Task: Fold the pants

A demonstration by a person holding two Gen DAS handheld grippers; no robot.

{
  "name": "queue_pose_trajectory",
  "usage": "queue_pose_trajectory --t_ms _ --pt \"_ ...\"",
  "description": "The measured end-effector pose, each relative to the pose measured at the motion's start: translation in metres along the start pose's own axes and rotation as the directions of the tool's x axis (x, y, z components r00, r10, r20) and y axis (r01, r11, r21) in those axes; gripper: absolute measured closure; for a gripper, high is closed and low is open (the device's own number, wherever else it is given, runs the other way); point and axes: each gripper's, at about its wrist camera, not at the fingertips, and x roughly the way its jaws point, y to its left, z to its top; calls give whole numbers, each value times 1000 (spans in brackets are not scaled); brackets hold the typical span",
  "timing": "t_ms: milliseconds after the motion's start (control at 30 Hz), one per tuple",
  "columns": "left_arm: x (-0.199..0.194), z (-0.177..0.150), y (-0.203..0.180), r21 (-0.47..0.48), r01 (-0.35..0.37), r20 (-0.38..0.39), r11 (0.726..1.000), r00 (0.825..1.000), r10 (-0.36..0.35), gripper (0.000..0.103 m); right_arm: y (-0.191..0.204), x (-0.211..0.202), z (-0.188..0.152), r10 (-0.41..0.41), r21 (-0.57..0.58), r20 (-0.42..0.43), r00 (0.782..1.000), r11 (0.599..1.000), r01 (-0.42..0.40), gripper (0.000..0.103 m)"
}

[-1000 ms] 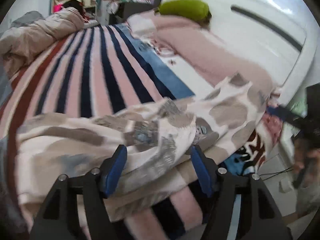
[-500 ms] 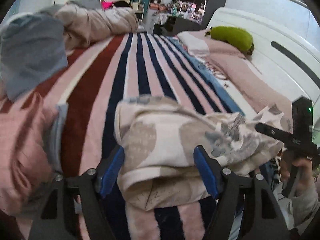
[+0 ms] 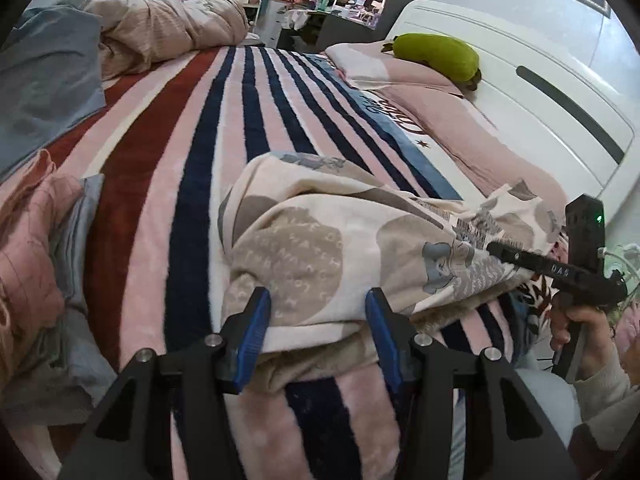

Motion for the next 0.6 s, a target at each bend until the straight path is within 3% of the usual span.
queue_pose_trajectory --t_ms 100,133,167,233,300,367,467,600 --pt "-5 0 1 -1 7 6 1000 1000 -7 56 -1 1 -9 -42 1 -67 997 999 42 78" --pt "-10 3 4 -10 15 19 1000 1000 -15 56 0 0 -9 -63 -12 -74 995 998 62 68" --pt "-13 5 6 -13 16 31 1000 999 -15 54 2 -5 -8 -88 -33 -57 995 996 86 57" --pt "-22 12 10 -16 10 66 1000 998 -9 52 5 -18 1 -130 -60 9 991 990 130 46" --pt "-24 19 12 -15 4 84 1000 996 -2 52 10 -27 19 -135 -90 74 988 986 142 46" --pt "-22 25 13 -18 -7 89 1000 996 8 52 17 -22 39 -94 -133 86 992 986 105 46" --pt "-15 29 12 -15 -6 86 1000 996 7 51 32 6 59 -2 -229 -2 1000 973 2 49" --pt "-3 32 13 -20 -25 79 999 997 27 48 49 55 65 15 -299 -149 989 952 -59 49"
